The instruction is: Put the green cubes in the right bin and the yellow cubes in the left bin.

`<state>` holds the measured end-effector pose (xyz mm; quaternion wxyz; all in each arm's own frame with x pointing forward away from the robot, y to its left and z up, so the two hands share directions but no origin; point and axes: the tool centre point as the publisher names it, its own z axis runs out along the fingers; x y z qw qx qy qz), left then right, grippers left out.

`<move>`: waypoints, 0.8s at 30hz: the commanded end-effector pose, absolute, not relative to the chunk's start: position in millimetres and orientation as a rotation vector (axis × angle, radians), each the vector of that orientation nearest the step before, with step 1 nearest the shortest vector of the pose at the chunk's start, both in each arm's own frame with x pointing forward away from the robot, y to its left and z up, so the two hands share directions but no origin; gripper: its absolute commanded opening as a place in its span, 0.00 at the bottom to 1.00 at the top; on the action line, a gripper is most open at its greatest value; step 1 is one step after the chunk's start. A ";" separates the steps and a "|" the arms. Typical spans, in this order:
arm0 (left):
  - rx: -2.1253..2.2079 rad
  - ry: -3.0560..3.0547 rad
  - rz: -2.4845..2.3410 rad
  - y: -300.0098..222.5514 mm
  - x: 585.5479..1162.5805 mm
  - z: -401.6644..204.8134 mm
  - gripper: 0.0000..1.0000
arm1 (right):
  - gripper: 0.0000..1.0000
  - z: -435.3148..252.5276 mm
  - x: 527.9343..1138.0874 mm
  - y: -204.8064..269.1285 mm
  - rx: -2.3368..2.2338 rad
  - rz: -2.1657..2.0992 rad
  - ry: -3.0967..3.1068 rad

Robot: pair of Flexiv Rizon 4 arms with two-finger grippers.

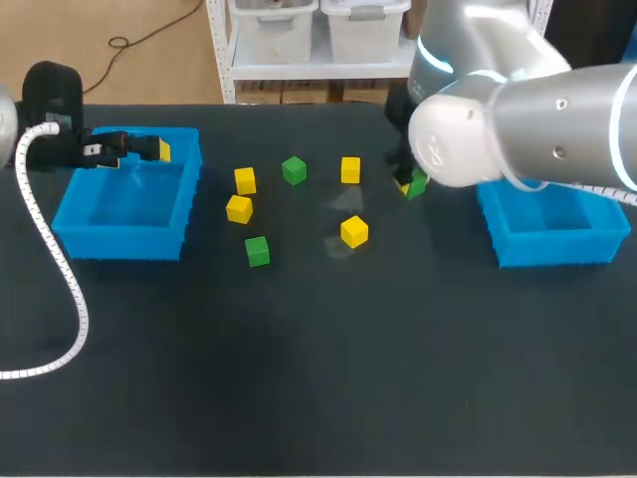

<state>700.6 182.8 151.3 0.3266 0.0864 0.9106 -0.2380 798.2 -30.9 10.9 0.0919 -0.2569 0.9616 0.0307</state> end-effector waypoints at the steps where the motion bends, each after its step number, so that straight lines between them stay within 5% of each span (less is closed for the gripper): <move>1: 0.230 2.376 -0.634 184.6 700.0 149.8 1.00 | 0.00 65.5 769.5 -54.1 -0.666 0.090 2.709; 9: 0.230 2.376 -0.634 184.6 700.0 149.8 1.00 | 0.00 124.8 770.6 -119.5 -0.329 0.065 2.599; 18: 0.230 2.376 -0.634 184.6 700.0 149.8 1.00 | 0.00 96.7 751.8 -184.4 -0.036 0.033 2.726; 19: 0.230 2.376 -0.634 184.6 700.0 149.8 1.00 | 0.29 93.0 748.6 -184.9 -0.045 0.020 2.742; 20: 0.230 2.376 -0.634 184.6 700.0 149.8 1.00 | 1.00 90.2 746.8 -184.2 -0.055 0.040 2.751; 24: 0.230 2.376 -0.634 184.6 700.0 149.8 1.00 | 1.00 92.8 747.9 -169.9 -0.125 0.043 2.748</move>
